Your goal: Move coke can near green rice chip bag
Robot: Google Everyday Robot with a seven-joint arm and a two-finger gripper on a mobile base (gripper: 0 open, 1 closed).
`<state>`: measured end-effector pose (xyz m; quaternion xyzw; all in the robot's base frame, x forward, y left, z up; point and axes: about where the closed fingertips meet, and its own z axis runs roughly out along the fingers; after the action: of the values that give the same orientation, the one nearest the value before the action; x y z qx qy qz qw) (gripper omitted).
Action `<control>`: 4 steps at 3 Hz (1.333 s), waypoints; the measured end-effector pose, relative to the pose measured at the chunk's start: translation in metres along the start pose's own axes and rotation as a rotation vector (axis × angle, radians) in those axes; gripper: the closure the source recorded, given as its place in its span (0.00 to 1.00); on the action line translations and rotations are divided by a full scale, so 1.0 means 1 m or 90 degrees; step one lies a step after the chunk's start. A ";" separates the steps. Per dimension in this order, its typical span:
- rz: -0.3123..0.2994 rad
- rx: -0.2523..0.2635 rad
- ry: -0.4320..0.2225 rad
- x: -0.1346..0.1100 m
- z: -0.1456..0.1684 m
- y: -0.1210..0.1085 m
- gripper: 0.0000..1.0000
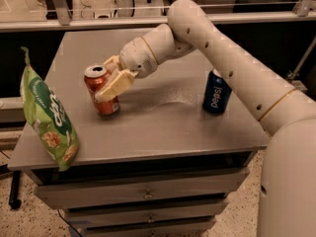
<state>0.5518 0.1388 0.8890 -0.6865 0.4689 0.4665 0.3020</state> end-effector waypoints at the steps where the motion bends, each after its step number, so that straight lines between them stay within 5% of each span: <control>1: 0.001 -0.003 -0.003 0.001 0.005 0.004 0.35; 2: 0.001 -0.005 -0.001 0.001 0.006 0.006 0.12; 3: -0.003 -0.008 0.005 0.000 0.005 0.007 0.00; 4: -0.005 -0.009 0.010 0.000 0.003 0.006 0.00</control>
Offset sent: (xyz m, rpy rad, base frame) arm -0.0097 -0.0024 -0.0033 -0.0038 0.0026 0.0026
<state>0.5448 0.1395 0.8883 -0.6939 0.4654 0.4635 0.2953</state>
